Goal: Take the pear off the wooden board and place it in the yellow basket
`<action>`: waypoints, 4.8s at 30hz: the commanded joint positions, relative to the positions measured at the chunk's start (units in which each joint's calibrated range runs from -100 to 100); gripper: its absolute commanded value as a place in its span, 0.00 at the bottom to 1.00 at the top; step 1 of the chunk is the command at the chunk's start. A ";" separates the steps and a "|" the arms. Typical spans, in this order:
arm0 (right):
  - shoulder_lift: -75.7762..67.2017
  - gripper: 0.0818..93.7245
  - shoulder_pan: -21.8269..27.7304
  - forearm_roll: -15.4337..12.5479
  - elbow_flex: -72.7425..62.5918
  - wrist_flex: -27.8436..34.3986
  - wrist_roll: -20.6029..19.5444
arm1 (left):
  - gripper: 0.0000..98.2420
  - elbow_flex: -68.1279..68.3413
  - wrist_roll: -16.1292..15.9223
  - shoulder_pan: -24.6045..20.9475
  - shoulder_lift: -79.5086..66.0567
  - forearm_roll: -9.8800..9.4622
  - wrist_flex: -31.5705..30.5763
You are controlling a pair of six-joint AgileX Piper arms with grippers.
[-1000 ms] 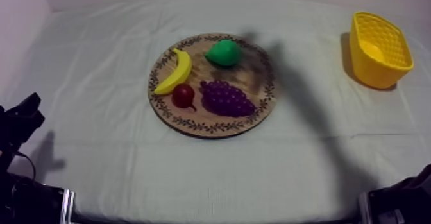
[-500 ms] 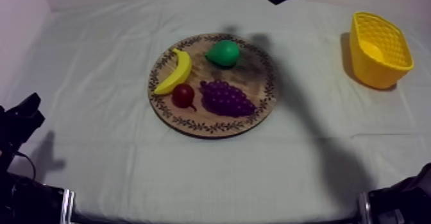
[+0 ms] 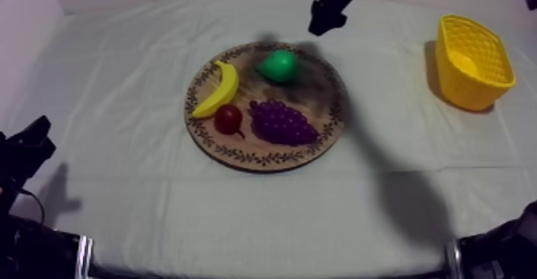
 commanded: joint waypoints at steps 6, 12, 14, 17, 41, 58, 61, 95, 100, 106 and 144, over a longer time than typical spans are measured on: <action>7.02 0.96 -1.55 0.60 -2.52 -1.77 -0.98 | 0.00 0.05 -0.01 0.01 0.00 0.00 -0.01; 10.59 0.96 -2.66 0.68 -3.63 -2.70 -1.60 | 0.00 0.05 -0.01 0.01 0.00 0.00 -0.01; 11.03 0.96 -2.99 0.57 -3.30 -3.12 -1.64 | 0.00 0.05 -0.01 0.01 0.00 0.00 -0.01; 11.97 0.96 -3.48 0.46 -2.98 -3.57 -1.77 | 0.00 0.05 -0.01 0.01 0.00 0.00 -0.01; 24.30 0.95 -5.91 2.49 -10.97 -4.72 -5.88 | 0.00 0.05 -0.01 0.01 0.00 0.00 -0.01; 21.95 0.51 -5.00 0.48 -8.29 -8.49 -6.98 | 0.00 0.05 -0.01 0.01 0.00 0.00 -0.01; 20.89 0.45 -5.22 0.79 -6.70 -9.55 -7.49 | 0.00 0.05 -0.01 0.01 0.00 0.00 -0.01; -23.94 0.49 5.30 0.95 13.33 -2.85 -14.31 | 0.00 0.05 -0.01 0.01 0.00 0.00 -0.01; -26.50 0.49 11.49 0.26 14.06 -2.54 -14.81 | 0.00 0.05 -0.01 0.01 0.00 0.00 -0.01; -27.20 0.50 19.55 -0.75 17.29 -3.51 -14.21 | 0.00 0.05 -0.01 0.01 0.00 0.00 -0.01; -27.35 0.71 31.29 -0.40 30.29 -9.07 -16.86 | 0.00 0.05 -0.01 0.01 0.00 0.00 -0.01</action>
